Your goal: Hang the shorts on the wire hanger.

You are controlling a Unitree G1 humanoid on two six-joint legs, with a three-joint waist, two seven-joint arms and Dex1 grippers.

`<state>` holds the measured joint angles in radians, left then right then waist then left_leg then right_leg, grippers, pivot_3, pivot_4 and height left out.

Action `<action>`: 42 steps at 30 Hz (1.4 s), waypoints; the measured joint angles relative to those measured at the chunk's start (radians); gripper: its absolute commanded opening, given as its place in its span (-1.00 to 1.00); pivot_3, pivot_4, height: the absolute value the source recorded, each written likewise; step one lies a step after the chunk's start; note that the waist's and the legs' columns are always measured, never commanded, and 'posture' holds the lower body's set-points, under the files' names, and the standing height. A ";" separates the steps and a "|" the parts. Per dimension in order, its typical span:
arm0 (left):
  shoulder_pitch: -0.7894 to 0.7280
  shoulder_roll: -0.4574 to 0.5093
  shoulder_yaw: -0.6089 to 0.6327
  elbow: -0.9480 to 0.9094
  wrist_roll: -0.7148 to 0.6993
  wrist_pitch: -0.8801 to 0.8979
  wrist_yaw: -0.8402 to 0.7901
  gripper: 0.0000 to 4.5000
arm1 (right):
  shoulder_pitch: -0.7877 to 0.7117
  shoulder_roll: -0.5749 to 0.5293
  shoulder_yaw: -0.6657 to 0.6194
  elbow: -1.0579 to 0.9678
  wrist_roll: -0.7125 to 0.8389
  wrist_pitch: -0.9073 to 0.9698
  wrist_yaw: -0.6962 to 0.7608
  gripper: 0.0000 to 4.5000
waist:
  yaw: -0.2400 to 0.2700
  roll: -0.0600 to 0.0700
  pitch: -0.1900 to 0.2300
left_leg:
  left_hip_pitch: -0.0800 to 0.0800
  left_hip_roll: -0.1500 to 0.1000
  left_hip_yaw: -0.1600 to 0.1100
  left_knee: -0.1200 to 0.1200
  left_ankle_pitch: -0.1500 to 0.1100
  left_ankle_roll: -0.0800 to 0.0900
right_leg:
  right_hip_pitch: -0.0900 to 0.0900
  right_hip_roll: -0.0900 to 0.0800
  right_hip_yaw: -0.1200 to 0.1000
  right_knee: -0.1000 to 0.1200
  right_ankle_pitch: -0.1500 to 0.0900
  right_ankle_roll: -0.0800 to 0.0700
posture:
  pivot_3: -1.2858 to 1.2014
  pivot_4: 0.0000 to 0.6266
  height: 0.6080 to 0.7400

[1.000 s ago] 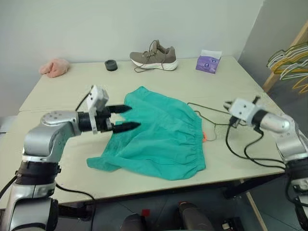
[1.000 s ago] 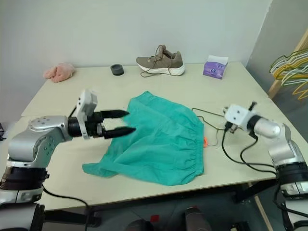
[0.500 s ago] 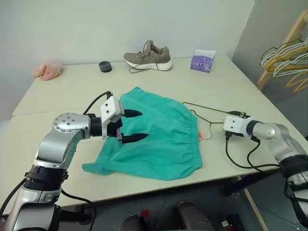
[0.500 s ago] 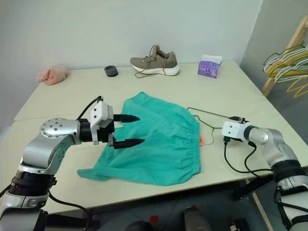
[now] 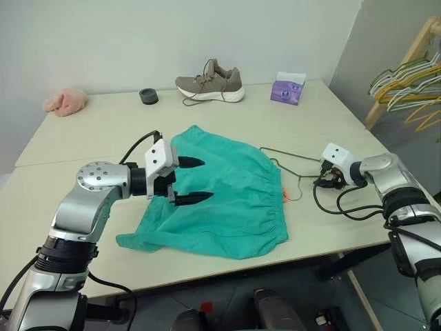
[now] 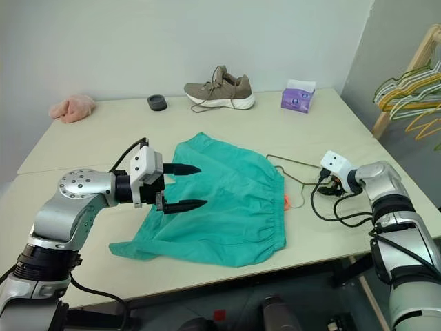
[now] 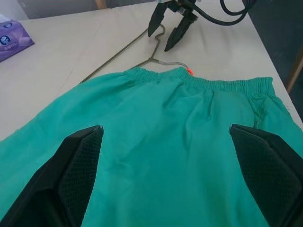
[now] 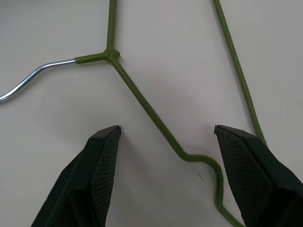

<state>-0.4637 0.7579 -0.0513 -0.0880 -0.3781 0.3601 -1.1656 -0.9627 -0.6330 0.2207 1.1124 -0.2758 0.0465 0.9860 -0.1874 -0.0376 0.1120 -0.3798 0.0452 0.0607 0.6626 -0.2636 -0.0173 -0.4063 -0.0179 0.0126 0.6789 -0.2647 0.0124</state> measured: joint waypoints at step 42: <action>-0.003 -0.067 0.000 -0.028 -0.022 0.047 0.057 1.00 | 0.065 0.012 -0.317 0.046 0.238 0.079 -0.357 0.15 | -0.003 0.007 -0.004 | 0.000 -0.002 0.001 0.000 -0.001 -0.001 | 0.000 0.000 0.002 0.000 0.000 0.001 | -0.08 -0.73 1.00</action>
<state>-0.4672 0.6913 -0.0517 -0.1163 -0.3997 0.4073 -1.1084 -0.8982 -0.6207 -0.0959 1.1584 -0.0374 0.1255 0.6289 -0.1905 -0.0305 0.1080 -0.3803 0.0436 0.0613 0.6621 -0.2642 -0.0181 -0.4064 -0.0175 0.0141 0.6784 -0.2651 0.0130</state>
